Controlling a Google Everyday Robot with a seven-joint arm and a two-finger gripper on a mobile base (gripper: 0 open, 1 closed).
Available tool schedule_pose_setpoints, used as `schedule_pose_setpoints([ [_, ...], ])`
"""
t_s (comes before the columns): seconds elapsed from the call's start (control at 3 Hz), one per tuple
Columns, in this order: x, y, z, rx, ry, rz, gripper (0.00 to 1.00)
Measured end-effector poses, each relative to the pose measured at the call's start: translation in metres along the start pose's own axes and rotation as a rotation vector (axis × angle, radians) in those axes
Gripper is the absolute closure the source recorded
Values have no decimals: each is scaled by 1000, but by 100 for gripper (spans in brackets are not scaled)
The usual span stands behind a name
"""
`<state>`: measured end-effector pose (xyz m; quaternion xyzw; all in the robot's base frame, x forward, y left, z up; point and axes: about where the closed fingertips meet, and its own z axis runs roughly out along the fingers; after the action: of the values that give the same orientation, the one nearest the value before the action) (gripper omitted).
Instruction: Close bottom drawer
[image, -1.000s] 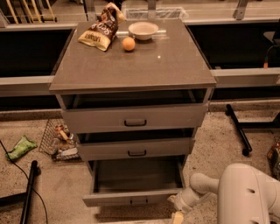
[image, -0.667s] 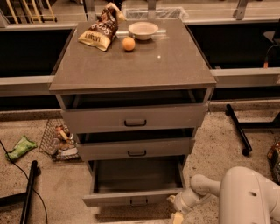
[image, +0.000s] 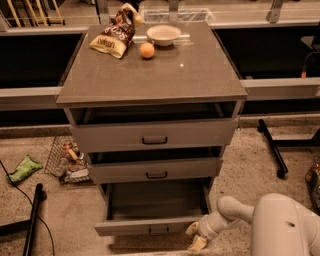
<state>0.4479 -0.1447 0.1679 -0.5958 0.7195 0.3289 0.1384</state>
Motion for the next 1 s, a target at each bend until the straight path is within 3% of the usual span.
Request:
schedule_pose_setpoints([
  [0.33,-3,-14,-7,31,-8,-30,61],
  [0.67,0,-31,-11,55,-19,-37,45],
  [1.0,1,-29,-12,56,-19,-37,21],
])
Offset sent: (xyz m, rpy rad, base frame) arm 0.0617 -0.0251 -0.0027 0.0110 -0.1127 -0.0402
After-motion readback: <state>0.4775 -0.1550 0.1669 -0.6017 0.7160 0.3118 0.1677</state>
